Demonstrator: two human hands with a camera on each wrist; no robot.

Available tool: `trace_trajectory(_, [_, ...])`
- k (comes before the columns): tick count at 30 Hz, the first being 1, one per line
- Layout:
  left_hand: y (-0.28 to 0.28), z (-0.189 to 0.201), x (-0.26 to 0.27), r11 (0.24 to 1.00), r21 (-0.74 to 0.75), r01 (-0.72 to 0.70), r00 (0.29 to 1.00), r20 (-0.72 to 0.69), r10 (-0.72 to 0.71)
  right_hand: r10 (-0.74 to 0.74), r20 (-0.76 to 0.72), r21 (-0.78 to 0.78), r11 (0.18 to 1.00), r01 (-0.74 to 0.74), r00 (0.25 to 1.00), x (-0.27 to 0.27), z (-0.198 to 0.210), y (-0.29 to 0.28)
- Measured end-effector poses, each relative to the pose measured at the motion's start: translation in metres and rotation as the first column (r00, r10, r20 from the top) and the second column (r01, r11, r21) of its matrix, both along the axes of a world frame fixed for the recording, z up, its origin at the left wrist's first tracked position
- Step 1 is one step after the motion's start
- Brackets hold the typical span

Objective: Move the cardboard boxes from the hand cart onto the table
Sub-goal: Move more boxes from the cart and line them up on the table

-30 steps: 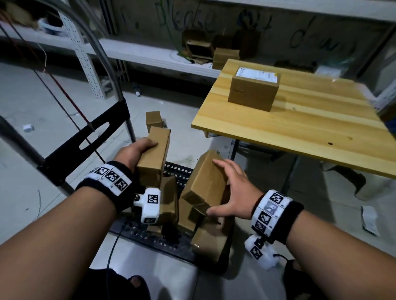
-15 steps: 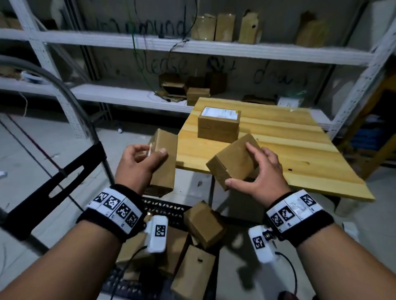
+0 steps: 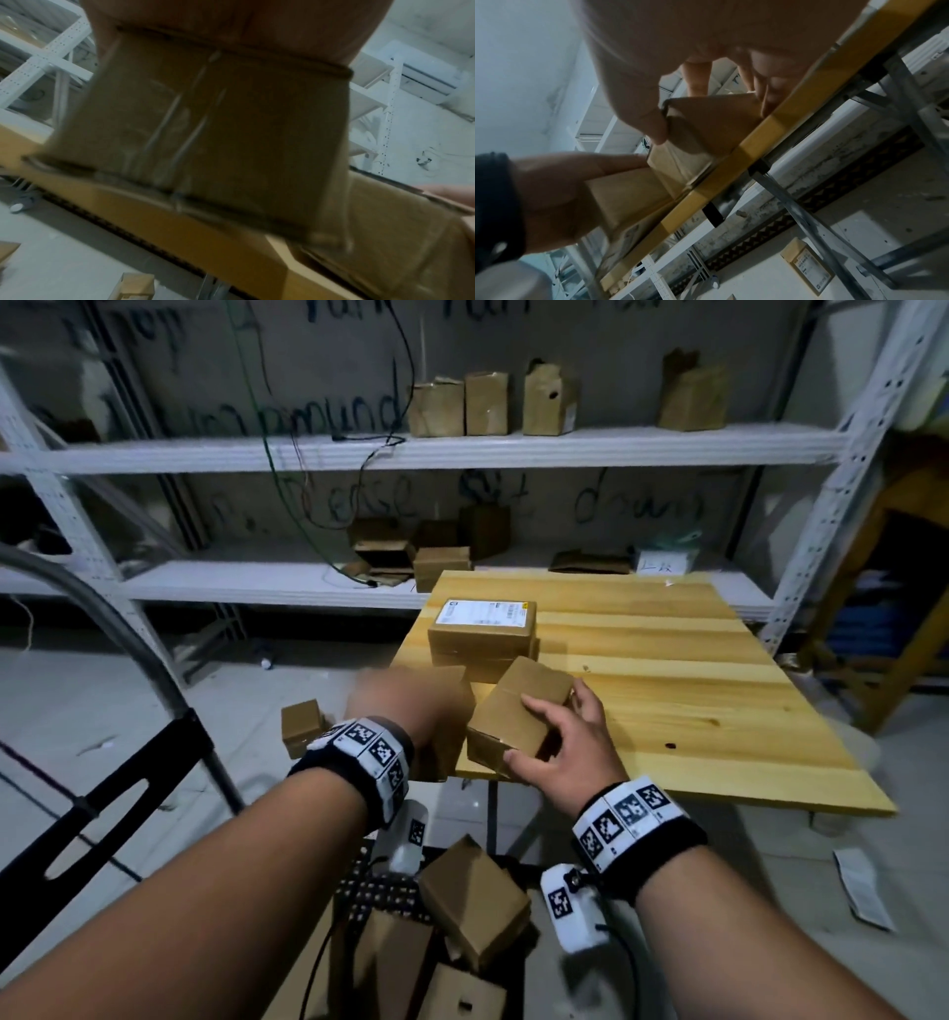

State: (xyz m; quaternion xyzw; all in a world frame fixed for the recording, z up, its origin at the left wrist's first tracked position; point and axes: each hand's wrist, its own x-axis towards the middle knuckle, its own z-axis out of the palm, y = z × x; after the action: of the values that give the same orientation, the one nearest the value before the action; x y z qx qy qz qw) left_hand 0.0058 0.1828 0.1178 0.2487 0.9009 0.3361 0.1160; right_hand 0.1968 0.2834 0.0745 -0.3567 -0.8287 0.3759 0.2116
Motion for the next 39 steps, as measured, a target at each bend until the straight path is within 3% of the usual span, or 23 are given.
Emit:
trace_trajectory(4, [0.006, 0.002, -0.008, 0.993, 0.121, 0.017, 0.982, 0.183, -0.039, 0.004, -0.058, 0.003, 1.0, -0.004, 0.998, -0.006, -0.002, 0.006])
trace_trajectory(7, [0.008, -0.001, -0.016, 0.986, 0.164, 0.016, 0.97, 0.238, -0.055, 0.018, -0.075, 0.025, 1.0, -0.016, 0.997, -0.01, -0.004, 0.01])
trace_trajectory(24, [0.023, -0.007, -0.022, 0.972, 0.235, 0.0, 0.988, 0.147, -0.036, -0.029, -0.13, 0.01, 1.0, 0.03, 0.991, -0.02, -0.008, 0.011])
trace_trajectory(31, [-0.039, -0.017, -0.033, 0.901, 0.42, -0.107, 0.983, 0.178, 0.033, -0.181, -0.355, -0.003, 0.981, 0.192, 0.917, -0.004, -0.017, -0.011])
trace_trajectory(34, [-0.081, -0.027, -0.039, 0.873, 0.451, -0.184, 0.977, 0.181, 0.112, -0.107, -0.455, 0.093, 0.981, 0.167, 0.884, 0.002, -0.021, -0.035])
trace_trajectory(36, [-0.113, -0.034, -0.042, 0.85, 0.465, -0.248, 0.965, 0.192, 0.177, -0.01, -0.42, 0.128, 0.989, 0.07, 0.908, 0.005, -0.027, -0.054])
trace_trajectory(39, [-0.155, -0.054, -0.048, 0.823, 0.433, -0.367, 0.924, 0.269, 0.271, 0.137, -0.234, 0.137, 0.985, -0.106, 0.963, 0.003, -0.042, -0.076])
